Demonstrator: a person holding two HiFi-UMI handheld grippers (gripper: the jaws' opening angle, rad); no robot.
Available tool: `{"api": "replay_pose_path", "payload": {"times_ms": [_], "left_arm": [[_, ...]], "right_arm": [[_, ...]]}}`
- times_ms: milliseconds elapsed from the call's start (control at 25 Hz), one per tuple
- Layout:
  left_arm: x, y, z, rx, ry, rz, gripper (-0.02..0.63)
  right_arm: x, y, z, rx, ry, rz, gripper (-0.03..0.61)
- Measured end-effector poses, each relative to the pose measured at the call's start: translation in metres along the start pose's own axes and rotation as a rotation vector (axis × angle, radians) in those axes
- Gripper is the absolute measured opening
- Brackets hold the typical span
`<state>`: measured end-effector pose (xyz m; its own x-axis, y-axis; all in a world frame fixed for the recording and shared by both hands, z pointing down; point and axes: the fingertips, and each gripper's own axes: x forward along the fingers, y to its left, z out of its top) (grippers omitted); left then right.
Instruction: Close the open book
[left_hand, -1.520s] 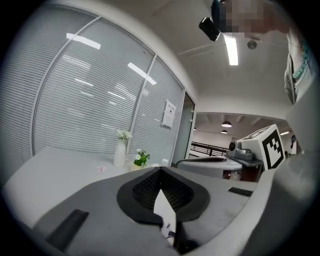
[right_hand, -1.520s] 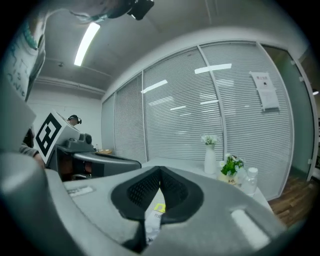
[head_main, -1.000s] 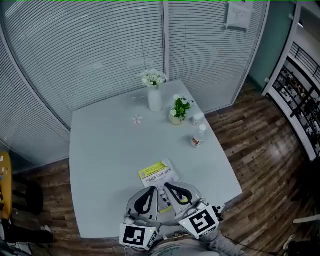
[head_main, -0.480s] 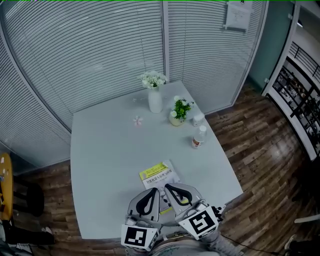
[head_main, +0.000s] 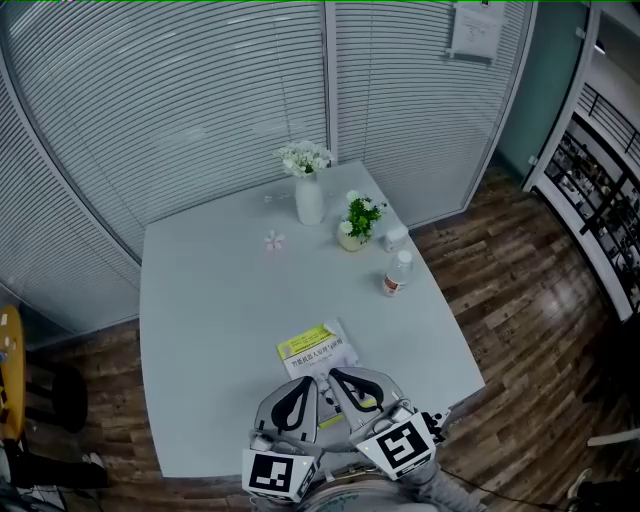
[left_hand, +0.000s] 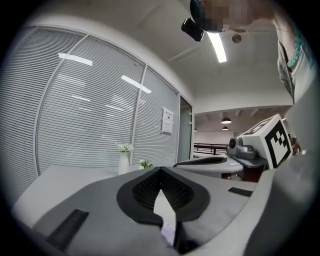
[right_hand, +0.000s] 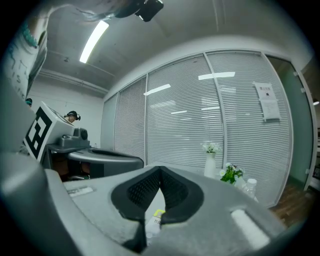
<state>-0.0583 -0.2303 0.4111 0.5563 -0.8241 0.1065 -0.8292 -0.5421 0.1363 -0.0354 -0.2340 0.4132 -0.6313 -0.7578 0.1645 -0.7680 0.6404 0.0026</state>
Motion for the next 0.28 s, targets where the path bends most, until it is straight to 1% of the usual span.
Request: {"api": "replay_pose_path", "payload": {"times_ms": [280], "left_arm": [[-0.0007, 0.0013, -0.0041, -0.003, 0.01, 0.002, -0.002]], "right_arm": [[-0.0007, -0.0004, -0.0037, 0.007, 0.004, -0.003, 0.002]]}}
